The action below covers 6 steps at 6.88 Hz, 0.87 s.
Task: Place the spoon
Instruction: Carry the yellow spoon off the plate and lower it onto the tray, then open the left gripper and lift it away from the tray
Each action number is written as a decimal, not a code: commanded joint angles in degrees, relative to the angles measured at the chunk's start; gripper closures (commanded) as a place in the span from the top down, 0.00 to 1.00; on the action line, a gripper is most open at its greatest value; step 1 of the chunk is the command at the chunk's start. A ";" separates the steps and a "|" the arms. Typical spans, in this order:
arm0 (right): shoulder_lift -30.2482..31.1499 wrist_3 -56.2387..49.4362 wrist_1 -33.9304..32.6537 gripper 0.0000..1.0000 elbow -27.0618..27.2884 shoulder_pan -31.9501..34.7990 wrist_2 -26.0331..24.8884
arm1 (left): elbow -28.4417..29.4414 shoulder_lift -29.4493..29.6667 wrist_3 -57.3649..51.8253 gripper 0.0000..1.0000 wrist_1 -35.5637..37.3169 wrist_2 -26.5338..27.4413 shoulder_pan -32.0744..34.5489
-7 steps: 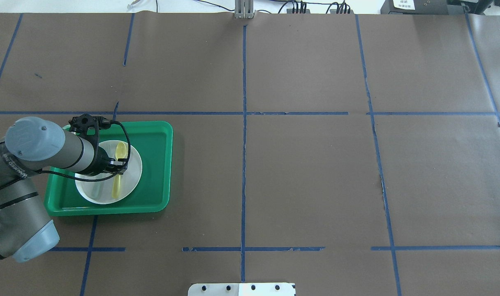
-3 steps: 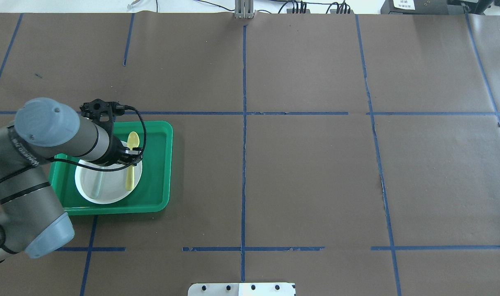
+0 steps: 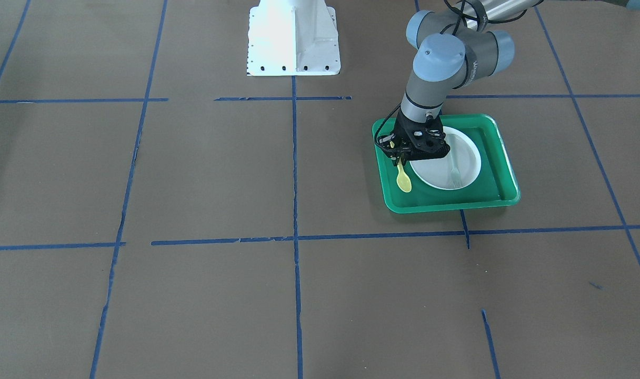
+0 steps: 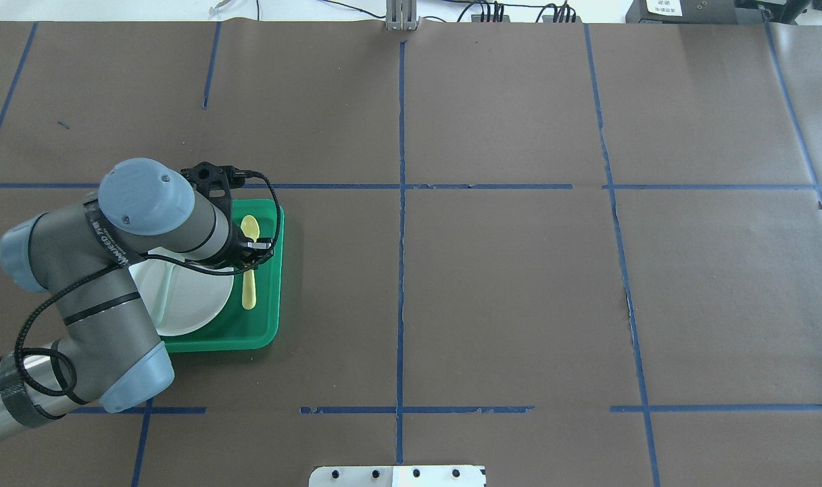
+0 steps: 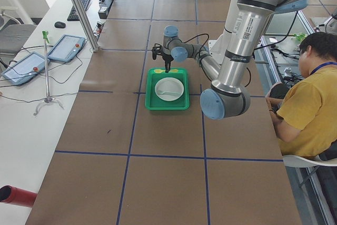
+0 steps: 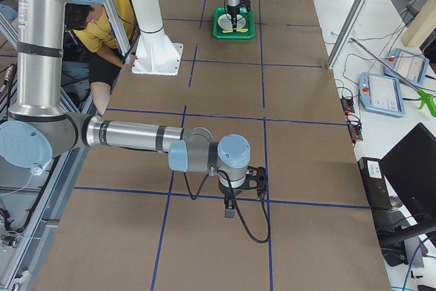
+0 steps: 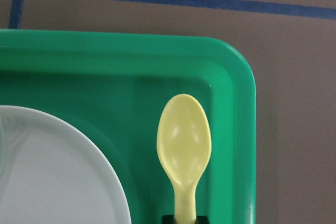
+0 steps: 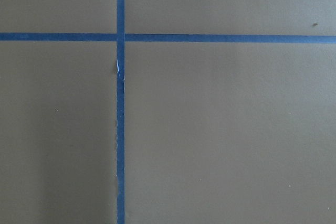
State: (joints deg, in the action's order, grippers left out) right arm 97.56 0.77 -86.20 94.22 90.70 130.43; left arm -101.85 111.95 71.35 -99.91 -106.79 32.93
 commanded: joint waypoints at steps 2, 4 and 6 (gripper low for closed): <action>0.00 0.02 -0.02 1.00 0.00 0.00 0.00 | -0.27 0.02 0.36 1.00 0.41 -0.08 -0.06; 0.00 -0.06 -0.02 1.00 0.00 0.00 0.00 | -6.22 -2.25 -5.47 1.00 4.07 -2.69 4.92; 0.00 0.02 -0.02 1.00 0.00 0.00 0.00 | -9.94 -2.35 -25.37 1.00 15.66 -9.82 20.34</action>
State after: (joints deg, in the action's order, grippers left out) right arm 97.56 0.77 -86.22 94.22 90.70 130.43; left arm -109.99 109.80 56.56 -89.87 -113.70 45.00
